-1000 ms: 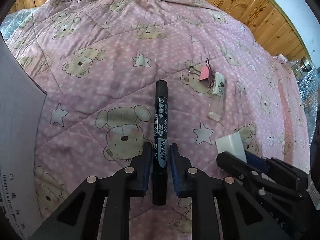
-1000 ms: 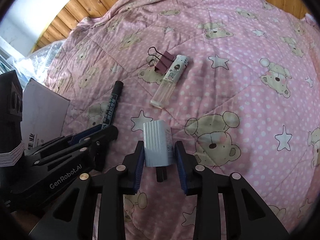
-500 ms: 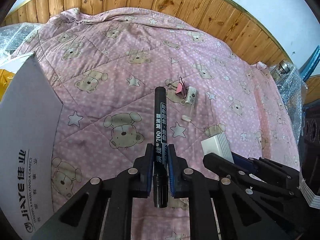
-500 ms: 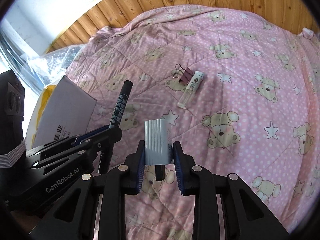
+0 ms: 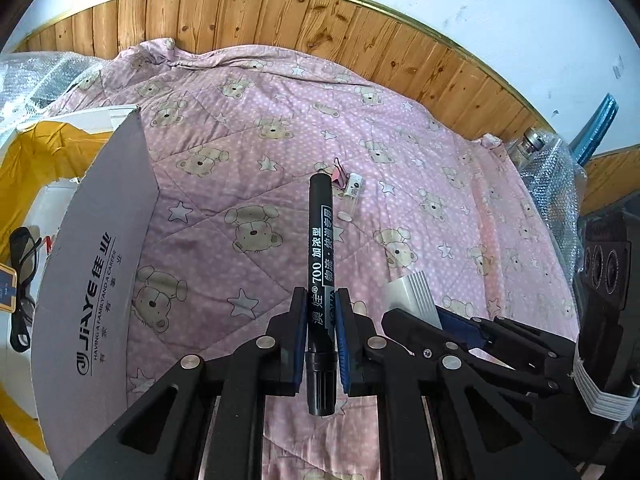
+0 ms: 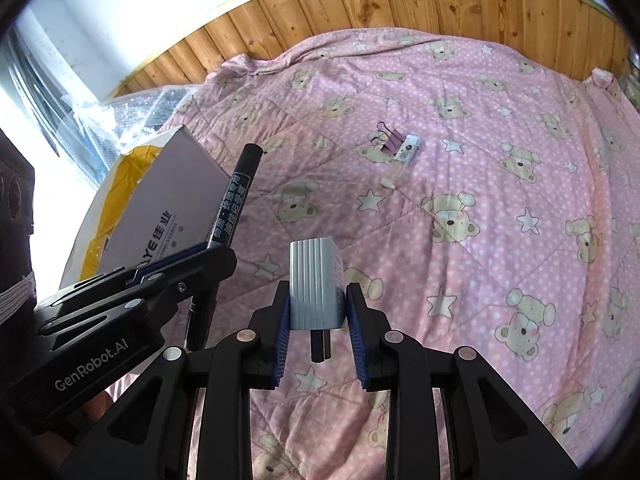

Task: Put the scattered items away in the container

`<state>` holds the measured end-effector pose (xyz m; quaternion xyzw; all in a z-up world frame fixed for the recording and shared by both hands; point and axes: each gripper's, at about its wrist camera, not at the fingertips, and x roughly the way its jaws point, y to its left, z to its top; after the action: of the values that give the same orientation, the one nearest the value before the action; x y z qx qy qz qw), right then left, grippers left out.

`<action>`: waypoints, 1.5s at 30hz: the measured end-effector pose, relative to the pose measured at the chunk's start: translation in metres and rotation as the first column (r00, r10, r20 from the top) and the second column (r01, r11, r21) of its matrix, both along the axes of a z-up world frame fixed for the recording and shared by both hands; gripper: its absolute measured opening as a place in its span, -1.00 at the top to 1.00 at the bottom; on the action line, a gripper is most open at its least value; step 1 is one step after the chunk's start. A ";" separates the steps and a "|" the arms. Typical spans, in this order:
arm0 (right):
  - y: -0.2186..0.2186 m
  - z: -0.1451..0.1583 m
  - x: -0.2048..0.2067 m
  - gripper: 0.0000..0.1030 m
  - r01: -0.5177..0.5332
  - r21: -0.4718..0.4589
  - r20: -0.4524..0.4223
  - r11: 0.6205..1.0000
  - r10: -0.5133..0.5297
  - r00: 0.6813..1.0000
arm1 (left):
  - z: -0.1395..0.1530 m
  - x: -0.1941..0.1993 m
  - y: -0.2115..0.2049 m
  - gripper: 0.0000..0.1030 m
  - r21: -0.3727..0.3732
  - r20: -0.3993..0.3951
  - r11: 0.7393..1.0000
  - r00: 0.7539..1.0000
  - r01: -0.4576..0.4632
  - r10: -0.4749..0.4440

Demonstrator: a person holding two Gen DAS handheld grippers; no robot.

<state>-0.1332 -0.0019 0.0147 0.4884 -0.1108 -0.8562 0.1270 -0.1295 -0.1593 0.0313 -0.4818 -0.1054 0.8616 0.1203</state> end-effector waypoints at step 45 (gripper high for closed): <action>-0.052 0.028 0.115 0.45 -0.089 0.017 -0.081 0.996 0.090 0.993 | 0.050 0.140 -0.041 0.73 0.119 -0.156 0.992 0.986 -0.035 0.054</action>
<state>-0.0186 -0.0537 0.0430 0.4584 -0.0779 -0.8695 0.1665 0.0109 -0.2000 0.0816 -0.4013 -0.1560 0.8921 0.1369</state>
